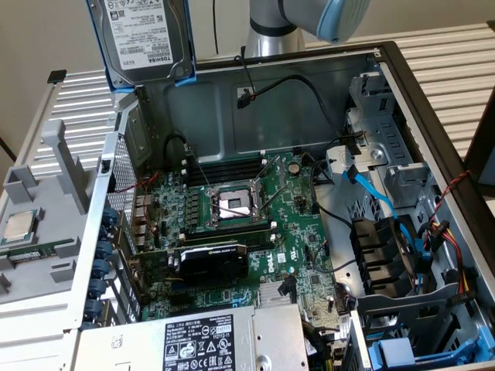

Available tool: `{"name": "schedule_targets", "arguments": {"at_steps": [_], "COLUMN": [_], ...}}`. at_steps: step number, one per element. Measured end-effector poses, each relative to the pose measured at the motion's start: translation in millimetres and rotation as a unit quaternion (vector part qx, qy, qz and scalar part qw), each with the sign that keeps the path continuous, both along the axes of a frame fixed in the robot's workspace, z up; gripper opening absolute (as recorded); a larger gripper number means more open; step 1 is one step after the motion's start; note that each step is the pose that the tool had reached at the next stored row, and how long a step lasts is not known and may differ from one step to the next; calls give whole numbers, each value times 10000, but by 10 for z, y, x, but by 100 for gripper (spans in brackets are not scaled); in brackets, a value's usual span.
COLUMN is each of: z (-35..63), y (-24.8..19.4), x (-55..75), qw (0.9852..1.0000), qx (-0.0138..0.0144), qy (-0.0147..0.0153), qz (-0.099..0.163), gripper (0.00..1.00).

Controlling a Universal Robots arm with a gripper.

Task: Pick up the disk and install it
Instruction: 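Pick up the disk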

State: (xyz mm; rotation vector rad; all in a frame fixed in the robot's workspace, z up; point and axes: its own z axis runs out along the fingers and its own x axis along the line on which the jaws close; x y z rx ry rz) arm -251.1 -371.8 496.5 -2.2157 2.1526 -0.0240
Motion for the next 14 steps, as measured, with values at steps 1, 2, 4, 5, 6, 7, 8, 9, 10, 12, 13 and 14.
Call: {"name": "schedule_targets", "arguments": {"at_steps": [1,2,4,5,6,7,8,9,10,12,13,14], "z": [0,0,0,0,0,0,0,0,0,1,0,0], "y": [-12,-25,-51,-64,-76,-89,-102,-116,-128,-156,-171,-186], "x": [19,38,76,94,110,129,146,163,179,209,220,230], "qw": [10000,10000,10000,10000,10000,10000,10000,10000,10000,10000,10000,10000], "qx": [1,2,5,6,7,7,8,8,9,8,8,8], "qy": [2,3,6,7,8,9,10,10,11,12,12,12], "qz": [0,0,0,0,0,0,0,0,0,0,0,-1], "gripper": [37,37,37,37,37,37,37,37,37,37,37,37]}}
